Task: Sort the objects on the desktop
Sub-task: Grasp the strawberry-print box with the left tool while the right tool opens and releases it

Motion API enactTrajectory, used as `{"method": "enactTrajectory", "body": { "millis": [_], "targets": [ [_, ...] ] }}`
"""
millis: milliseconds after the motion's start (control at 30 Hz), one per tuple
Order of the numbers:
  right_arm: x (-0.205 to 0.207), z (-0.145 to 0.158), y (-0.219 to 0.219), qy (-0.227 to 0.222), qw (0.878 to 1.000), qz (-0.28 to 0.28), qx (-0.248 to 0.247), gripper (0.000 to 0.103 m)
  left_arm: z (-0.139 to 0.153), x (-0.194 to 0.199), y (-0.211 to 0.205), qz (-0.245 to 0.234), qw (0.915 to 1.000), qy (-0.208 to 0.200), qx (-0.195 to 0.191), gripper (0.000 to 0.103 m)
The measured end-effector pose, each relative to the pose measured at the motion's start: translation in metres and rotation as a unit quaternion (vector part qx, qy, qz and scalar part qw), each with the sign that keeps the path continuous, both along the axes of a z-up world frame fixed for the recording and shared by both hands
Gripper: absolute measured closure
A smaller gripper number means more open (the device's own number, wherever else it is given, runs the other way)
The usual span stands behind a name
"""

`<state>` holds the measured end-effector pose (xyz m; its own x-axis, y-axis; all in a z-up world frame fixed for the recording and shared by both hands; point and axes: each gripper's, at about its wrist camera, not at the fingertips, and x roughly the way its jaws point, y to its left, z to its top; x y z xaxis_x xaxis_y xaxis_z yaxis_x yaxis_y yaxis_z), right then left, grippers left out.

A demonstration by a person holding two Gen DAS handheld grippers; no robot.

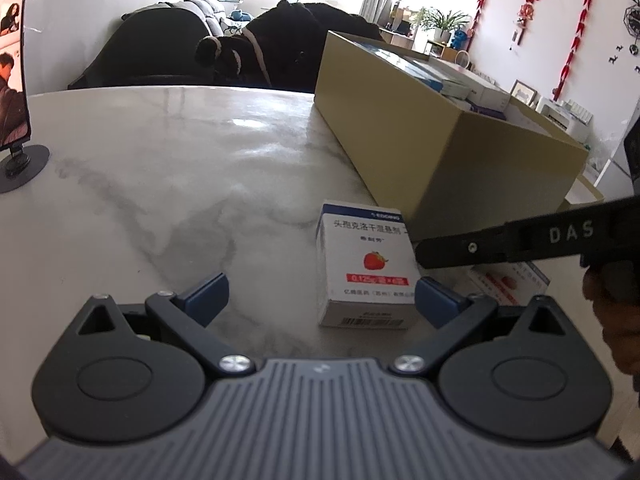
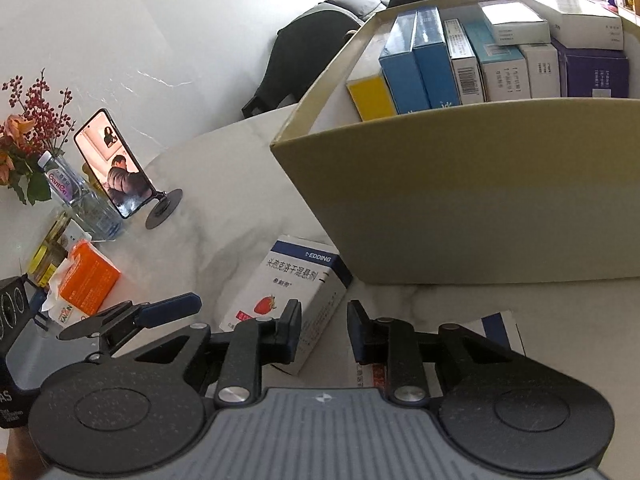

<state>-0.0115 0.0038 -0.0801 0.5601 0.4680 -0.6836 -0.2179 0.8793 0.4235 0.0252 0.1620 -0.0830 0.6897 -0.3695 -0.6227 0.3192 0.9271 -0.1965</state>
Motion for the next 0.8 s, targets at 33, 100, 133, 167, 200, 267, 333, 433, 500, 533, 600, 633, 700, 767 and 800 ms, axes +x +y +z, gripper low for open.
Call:
{"method": "enactTrajectory", "body": {
  "millis": [33,100,133,167,200,267,333,433,500,533,600,633,700,767,800],
  "targets": [
    [0.0,0.001,-0.001,-0.001,1.0,-0.002,0.001,0.071,0.0,0.0,-0.002,-0.001,1.0,-0.002,0.004,0.002],
    [-0.001,0.003,-0.004,-0.004,1.0,-0.007,0.004,0.068,0.0,0.001,-0.007,-0.006,0.9999,-0.006,0.013,0.002],
    [-0.002,0.005,-0.006,-0.006,1.0,-0.01,0.005,0.067,0.0,0.001,-0.009,-0.007,0.9998,-0.008,0.015,0.003],
    [-0.002,0.006,-0.007,-0.007,1.0,-0.012,0.006,0.066,0.001,0.002,-0.011,-0.009,0.9998,-0.009,0.017,0.003],
    [-0.002,0.007,-0.009,-0.009,1.0,-0.015,0.007,0.063,0.001,0.003,-0.013,-0.011,0.9998,-0.009,0.017,0.003],
    [-0.003,0.008,-0.013,-0.011,1.0,-0.021,0.01,0.057,0.001,0.005,-0.017,-0.013,0.9997,-0.009,0.021,0.004],
    [-0.005,0.01,-0.016,-0.014,0.999,-0.027,0.012,0.051,0.001,0.007,-0.022,-0.016,0.9994,-0.011,0.027,0.005],
    [-0.006,0.012,-0.023,-0.014,0.999,-0.036,0.017,0.045,0.001,0.012,-0.029,-0.02,0.9993,-0.007,0.031,0.007],
    [-0.006,0.014,-0.028,-0.014,0.999,-0.043,0.021,0.043,0.001,0.018,-0.032,-0.02,0.9993,0.0,0.031,0.009],
    [-0.006,0.014,-0.03,-0.014,0.999,-0.046,0.022,0.042,0.0,0.02,-0.033,-0.017,0.9994,0.004,0.03,0.01],
    [-0.006,0.016,-0.036,-0.014,0.998,-0.052,0.028,0.04,0.0,0.025,-0.036,-0.017,0.9993,0.011,0.032,0.012],
    [-0.006,0.018,-0.039,-0.014,0.998,-0.053,0.032,0.04,0.001,0.027,-0.038,-0.018,0.9991,0.012,0.036,0.013],
    [-0.005,0.021,-0.042,-0.018,0.998,-0.056,0.033,0.039,0.001,0.029,-0.042,-0.021,0.9986,0.012,0.047,0.014],
    [-0.005,0.023,-0.043,-0.022,0.997,-0.06,0.032,0.039,0.0,0.031,-0.044,-0.019,0.9984,0.017,0.051,0.018],
    [-0.005,0.023,-0.044,-0.022,0.997,-0.061,0.033,0.038,-0.001,0.031,-0.045,-0.019,0.9984,0.021,0.05,0.02]
  ]
}}
